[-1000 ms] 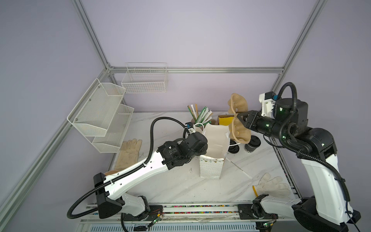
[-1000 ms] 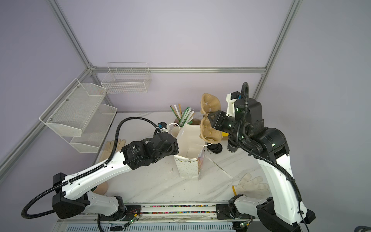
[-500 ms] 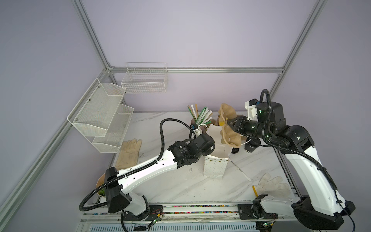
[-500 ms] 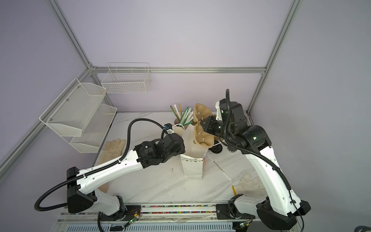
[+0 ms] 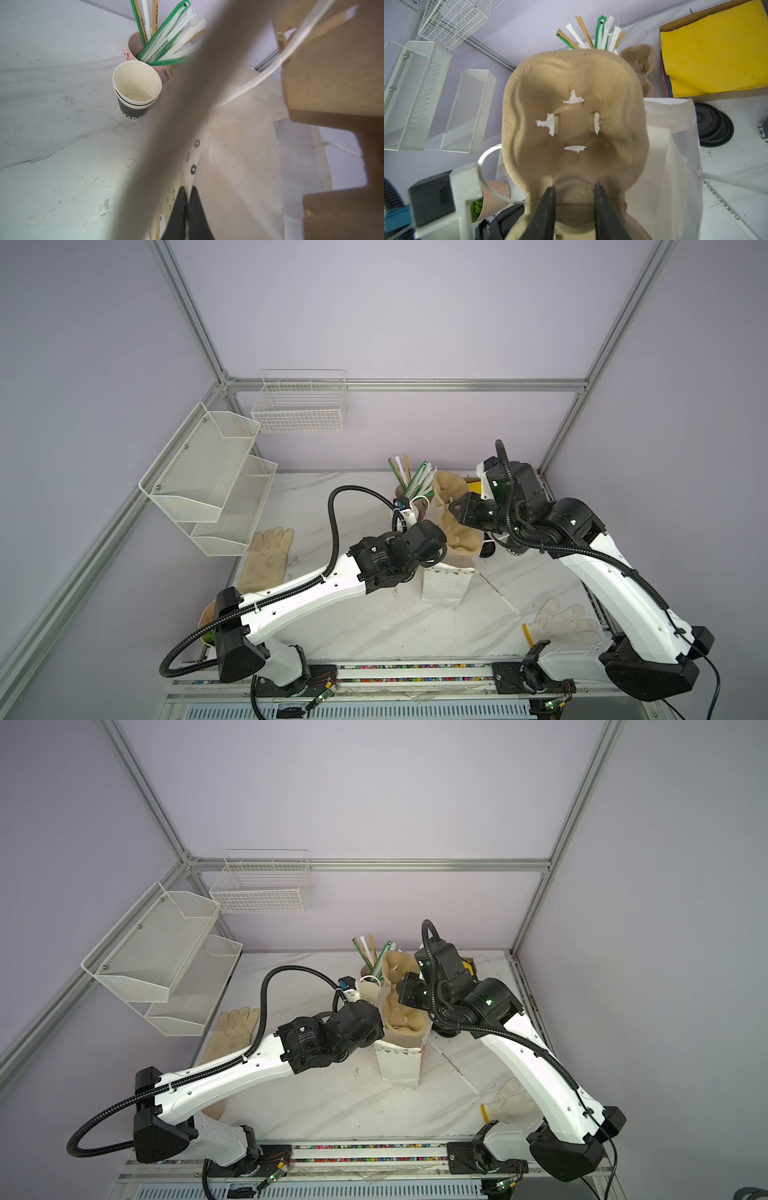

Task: Pack the takeout coffee
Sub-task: 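Lower the carrier into the bag with right gripper while left holds bag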

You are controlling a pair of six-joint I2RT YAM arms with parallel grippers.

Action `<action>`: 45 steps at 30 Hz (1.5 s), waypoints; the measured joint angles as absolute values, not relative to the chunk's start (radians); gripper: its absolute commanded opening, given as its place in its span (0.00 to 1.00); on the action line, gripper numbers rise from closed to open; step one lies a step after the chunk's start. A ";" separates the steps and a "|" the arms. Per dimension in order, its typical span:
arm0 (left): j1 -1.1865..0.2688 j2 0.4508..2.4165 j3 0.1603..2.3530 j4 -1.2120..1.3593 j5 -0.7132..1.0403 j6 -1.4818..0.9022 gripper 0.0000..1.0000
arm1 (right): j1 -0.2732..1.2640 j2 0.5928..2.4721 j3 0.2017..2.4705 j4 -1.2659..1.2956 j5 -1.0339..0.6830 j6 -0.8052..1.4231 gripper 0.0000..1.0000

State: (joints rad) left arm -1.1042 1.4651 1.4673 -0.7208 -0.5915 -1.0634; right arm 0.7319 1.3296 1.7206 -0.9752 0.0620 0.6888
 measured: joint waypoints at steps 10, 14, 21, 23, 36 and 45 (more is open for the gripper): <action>-1.126 1.447 1.432 -0.720 -0.636 -1.073 0.00 | 0.808 1.350 1.709 -0.965 0.163 0.725 0.25; -1.126 1.447 1.418 -0.723 -0.636 -1.082 0.00 | 0.823 1.350 1.667 -0.951 0.183 0.740 0.25; -1.126 1.447 1.399 -0.719 -0.642 -1.098 0.00 | 0.844 1.359 1.644 -0.945 0.224 0.763 0.25; -1.126 1.447 1.394 -0.716 -0.643 -1.109 0.00 | 0.846 1.358 1.638 -0.940 0.231 0.768 0.25; -1.126 1.388 1.376 -0.686 -0.632 -1.129 0.27 | 0.848 1.357 1.592 -0.932 0.258 0.781 0.25; -1.126 1.331 1.360 -0.583 -0.627 -1.078 0.42 | 0.848 1.363 1.593 -0.933 0.282 0.776 0.25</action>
State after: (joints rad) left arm -1.1263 1.3308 1.3602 -0.5831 -0.6270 -1.0782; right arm 0.8482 1.3628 1.5929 -0.9325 0.2817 0.7765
